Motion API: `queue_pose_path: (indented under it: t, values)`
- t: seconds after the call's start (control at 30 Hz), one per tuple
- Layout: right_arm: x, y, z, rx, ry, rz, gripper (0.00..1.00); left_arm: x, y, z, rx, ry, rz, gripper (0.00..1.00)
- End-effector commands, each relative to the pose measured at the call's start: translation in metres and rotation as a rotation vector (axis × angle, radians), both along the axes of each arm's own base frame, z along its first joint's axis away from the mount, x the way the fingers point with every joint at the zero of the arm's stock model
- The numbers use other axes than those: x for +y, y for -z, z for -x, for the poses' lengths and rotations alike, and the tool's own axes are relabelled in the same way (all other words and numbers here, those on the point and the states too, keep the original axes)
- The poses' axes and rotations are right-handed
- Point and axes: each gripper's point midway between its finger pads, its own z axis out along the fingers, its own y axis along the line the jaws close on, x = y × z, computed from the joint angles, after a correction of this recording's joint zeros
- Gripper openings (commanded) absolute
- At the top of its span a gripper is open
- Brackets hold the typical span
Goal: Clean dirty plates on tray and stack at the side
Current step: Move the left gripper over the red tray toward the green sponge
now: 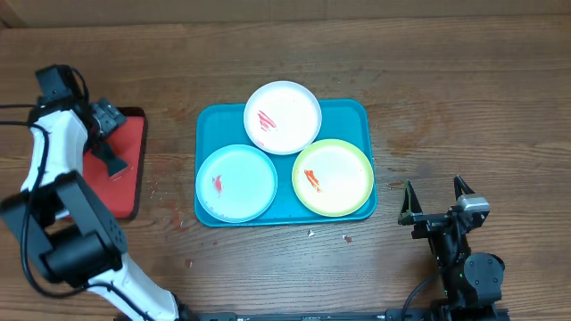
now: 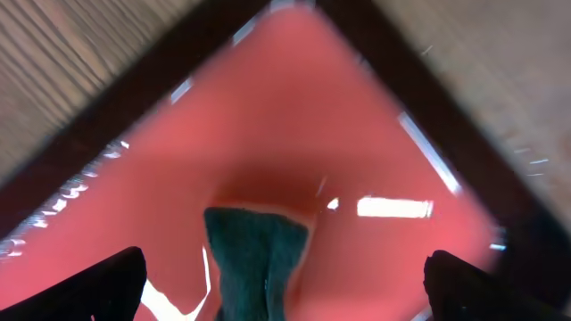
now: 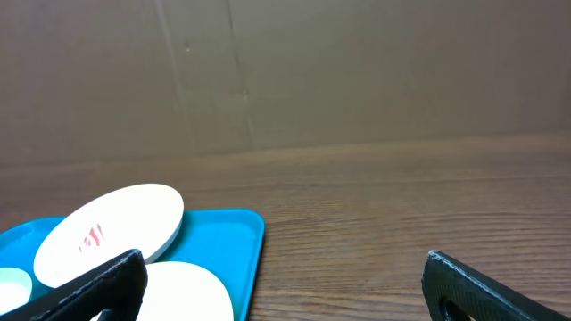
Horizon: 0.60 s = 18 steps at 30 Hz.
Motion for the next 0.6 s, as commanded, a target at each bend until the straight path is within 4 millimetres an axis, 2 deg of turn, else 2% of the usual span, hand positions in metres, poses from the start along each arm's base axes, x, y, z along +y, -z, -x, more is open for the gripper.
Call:
queue_pose_path:
  t: [0.0, 0.13, 0.17, 0.2, 0.23, 0.57]
  values:
    - [-0.003, 0.001, 0.0, -0.008, 0.016, 0.002, 1.0, 0.003, 0.015, -0.003, 0.027, -0.01, 0.002, 1.0]
    - [-0.003, 0.001, 0.0, -0.008, 0.016, 0.002, 1.0, 0.003, 0.027, -0.001, 0.06, 0.013, 0.006, 1.0]
    - [-0.003, 0.001, 0.0, -0.008, 0.016, 0.002, 1.0, 0.003, 0.029, -0.001, 0.064, 0.019, 0.006, 0.96]
    - [-0.003, 0.001, 0.0, -0.008, 0.016, 0.002, 1.0, 0.002, 0.031, 0.0, 0.073, 0.027, 0.007, 0.82]
    - [-0.003, 0.001, 0.0, -0.008, 0.016, 0.002, 1.0, 0.002, 0.032, 0.001, 0.078, 0.029, 0.008, 0.8]
    - [-0.003, 0.001, 0.0, -0.008, 0.016, 0.002, 1.0, 0.002, 0.058, 0.013, 0.153, 0.033, 0.039, 0.86]
